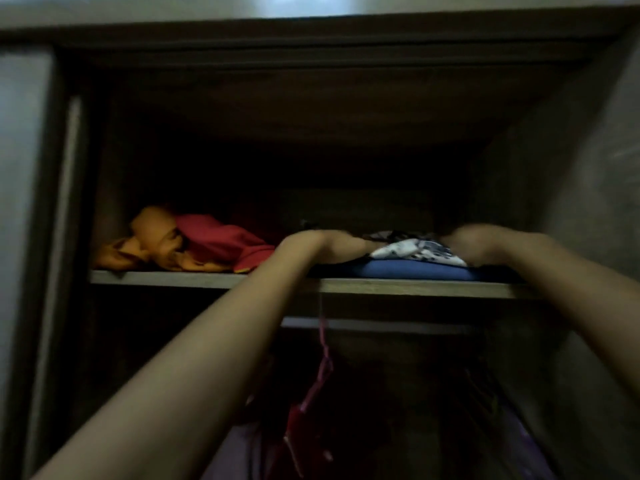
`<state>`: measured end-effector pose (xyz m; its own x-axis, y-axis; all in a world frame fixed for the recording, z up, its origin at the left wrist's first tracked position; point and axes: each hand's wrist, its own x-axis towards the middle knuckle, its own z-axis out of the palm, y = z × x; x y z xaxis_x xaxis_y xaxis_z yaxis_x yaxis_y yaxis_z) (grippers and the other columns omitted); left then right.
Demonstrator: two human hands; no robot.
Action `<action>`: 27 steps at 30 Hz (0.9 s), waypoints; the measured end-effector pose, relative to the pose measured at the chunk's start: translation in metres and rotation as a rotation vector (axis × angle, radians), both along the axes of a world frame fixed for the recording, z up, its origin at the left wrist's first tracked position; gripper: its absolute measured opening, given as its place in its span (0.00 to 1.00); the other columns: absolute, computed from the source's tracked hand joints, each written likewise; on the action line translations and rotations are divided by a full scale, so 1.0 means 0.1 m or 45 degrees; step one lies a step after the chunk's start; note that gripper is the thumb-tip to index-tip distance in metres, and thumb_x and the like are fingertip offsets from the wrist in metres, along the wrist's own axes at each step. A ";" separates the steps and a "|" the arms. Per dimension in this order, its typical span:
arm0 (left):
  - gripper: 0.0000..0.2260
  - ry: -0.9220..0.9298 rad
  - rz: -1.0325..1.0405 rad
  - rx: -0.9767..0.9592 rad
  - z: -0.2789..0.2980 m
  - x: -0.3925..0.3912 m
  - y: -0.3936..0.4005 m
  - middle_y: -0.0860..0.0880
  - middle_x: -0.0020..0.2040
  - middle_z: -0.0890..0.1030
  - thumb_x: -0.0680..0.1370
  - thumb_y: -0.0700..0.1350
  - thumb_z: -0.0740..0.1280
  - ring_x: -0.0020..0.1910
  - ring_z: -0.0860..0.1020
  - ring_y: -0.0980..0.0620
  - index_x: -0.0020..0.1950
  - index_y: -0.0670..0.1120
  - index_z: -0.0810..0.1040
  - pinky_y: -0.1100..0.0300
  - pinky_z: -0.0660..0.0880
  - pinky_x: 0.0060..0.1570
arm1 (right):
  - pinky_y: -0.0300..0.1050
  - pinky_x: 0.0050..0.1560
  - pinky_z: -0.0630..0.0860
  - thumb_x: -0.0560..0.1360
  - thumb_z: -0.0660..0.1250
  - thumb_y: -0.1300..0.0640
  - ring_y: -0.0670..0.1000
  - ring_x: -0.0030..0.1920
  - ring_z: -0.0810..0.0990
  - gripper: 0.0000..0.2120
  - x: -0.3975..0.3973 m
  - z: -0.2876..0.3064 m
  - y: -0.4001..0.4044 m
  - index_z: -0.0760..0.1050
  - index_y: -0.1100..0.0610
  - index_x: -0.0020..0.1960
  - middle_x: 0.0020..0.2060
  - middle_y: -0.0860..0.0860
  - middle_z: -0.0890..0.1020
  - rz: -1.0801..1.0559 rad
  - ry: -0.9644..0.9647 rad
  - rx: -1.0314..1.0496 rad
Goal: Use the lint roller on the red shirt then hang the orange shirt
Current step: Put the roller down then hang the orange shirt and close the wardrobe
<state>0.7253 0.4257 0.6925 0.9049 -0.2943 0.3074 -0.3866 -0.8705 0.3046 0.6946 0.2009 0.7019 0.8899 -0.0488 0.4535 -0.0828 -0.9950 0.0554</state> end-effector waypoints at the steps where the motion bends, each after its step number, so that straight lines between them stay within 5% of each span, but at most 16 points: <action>1: 0.33 -0.024 -0.063 -0.060 0.01 -0.20 0.04 0.49 0.68 0.72 0.72 0.72 0.55 0.63 0.72 0.48 0.69 0.53 0.72 0.48 0.65 0.66 | 0.46 0.58 0.70 0.83 0.50 0.56 0.56 0.53 0.75 0.17 -0.02 -0.02 -0.04 0.71 0.62 0.64 0.51 0.56 0.77 -0.065 -0.048 -0.168; 3: 0.32 -0.136 -0.120 -0.143 0.01 -0.36 0.33 0.47 0.69 0.72 0.73 0.70 0.57 0.64 0.72 0.48 0.69 0.51 0.72 0.49 0.65 0.68 | 0.50 0.56 0.75 0.81 0.55 0.54 0.55 0.49 0.77 0.15 -0.03 -0.10 0.03 0.72 0.57 0.64 0.48 0.56 0.77 -0.041 -0.269 -0.242; 7: 0.28 -0.413 0.194 -0.230 0.12 -0.51 1.10 0.46 0.75 0.64 0.78 0.57 0.62 0.72 0.65 0.46 0.75 0.51 0.61 0.54 0.62 0.68 | 0.54 0.54 0.76 0.78 0.62 0.50 0.54 0.55 0.77 0.19 -0.14 -0.10 0.57 0.68 0.50 0.69 0.58 0.54 0.77 0.395 -0.739 0.150; 11: 0.28 -0.531 0.405 -0.205 0.11 -0.59 1.78 0.40 0.71 0.69 0.77 0.38 0.61 0.64 0.73 0.43 0.76 0.47 0.60 0.57 0.72 0.56 | 0.46 0.61 0.69 0.77 0.64 0.44 0.53 0.65 0.72 0.24 -0.25 0.00 1.49 0.66 0.47 0.71 0.67 0.52 0.74 0.883 -0.654 0.230; 16: 0.34 -0.477 0.355 -0.149 -0.17 -0.45 1.99 0.40 0.68 0.72 0.70 0.50 0.72 0.66 0.71 0.43 0.73 0.44 0.64 0.52 0.68 0.66 | 0.47 0.66 0.67 0.73 0.68 0.42 0.56 0.70 0.68 0.37 0.03 -0.06 2.32 0.54 0.43 0.76 0.72 0.55 0.67 1.079 -0.249 0.292; 19: 0.38 -0.471 0.427 -0.113 -0.25 -0.33 2.07 0.39 0.74 0.62 0.71 0.55 0.72 0.73 0.62 0.41 0.75 0.44 0.60 0.49 0.61 0.72 | 0.49 0.67 0.66 0.73 0.68 0.42 0.59 0.71 0.66 0.39 0.21 -0.13 2.47 0.50 0.43 0.77 0.74 0.57 0.63 0.943 -0.024 0.330; 23: 0.33 -0.431 0.430 -0.208 -0.29 -0.23 2.11 0.43 0.77 0.57 0.73 0.53 0.71 0.74 0.60 0.43 0.74 0.45 0.64 0.51 0.59 0.72 | 0.49 0.62 0.71 0.77 0.63 0.52 0.61 0.64 0.73 0.27 0.26 -0.17 2.59 0.60 0.50 0.74 0.68 0.60 0.71 0.795 -0.142 0.203; 27: 0.33 -0.422 0.423 -0.236 -0.29 -0.21 2.12 0.44 0.77 0.57 0.74 0.52 0.71 0.74 0.60 0.43 0.74 0.44 0.63 0.50 0.60 0.71 | 0.50 0.54 0.74 0.79 0.61 0.60 0.63 0.57 0.77 0.19 0.26 -0.26 2.62 0.66 0.54 0.69 0.58 0.62 0.77 0.775 -0.432 0.410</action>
